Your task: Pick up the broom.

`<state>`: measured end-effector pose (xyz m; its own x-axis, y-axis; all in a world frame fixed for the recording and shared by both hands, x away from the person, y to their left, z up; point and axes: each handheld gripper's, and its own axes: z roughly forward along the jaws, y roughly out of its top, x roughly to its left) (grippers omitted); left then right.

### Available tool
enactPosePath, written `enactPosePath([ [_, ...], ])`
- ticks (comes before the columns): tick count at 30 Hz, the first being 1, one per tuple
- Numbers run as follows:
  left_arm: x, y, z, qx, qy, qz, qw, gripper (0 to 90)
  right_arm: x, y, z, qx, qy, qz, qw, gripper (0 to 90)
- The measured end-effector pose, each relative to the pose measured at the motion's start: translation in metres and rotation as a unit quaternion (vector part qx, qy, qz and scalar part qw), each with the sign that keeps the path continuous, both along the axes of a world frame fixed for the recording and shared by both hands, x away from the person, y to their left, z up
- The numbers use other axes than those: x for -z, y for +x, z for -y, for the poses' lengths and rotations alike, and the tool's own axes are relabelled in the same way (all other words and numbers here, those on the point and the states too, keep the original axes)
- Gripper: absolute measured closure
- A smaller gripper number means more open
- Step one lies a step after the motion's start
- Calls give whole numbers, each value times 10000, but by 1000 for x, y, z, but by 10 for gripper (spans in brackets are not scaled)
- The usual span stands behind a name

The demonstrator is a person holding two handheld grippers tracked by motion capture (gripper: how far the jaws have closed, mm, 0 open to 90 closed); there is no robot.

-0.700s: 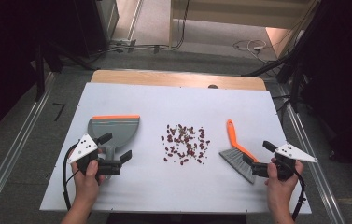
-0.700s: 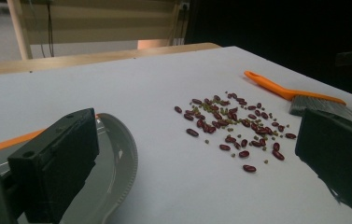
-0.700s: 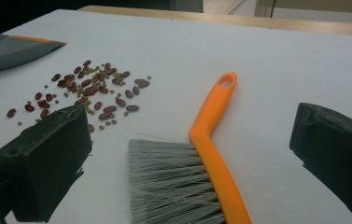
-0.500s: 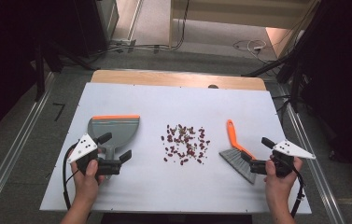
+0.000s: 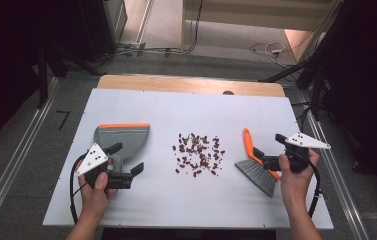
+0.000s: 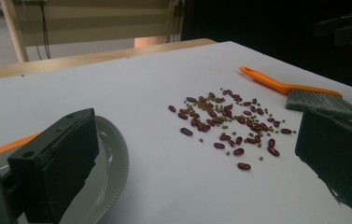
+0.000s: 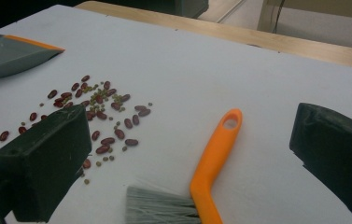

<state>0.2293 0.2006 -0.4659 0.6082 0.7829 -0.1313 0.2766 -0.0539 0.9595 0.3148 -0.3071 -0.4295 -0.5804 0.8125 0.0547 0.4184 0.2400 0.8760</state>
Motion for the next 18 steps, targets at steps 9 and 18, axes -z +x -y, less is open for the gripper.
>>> enactPosePath([
  [9, 2, 3, 5, 113, 44, -32, 9999, 3, -9, 31, -6, 164, -261, -374, 9988, 22],
  [18, 5, 5, 3, 119, 123, -89, 9998, 3, 7, 57, -10, 121, -446, -1205, 9916, 211],
])
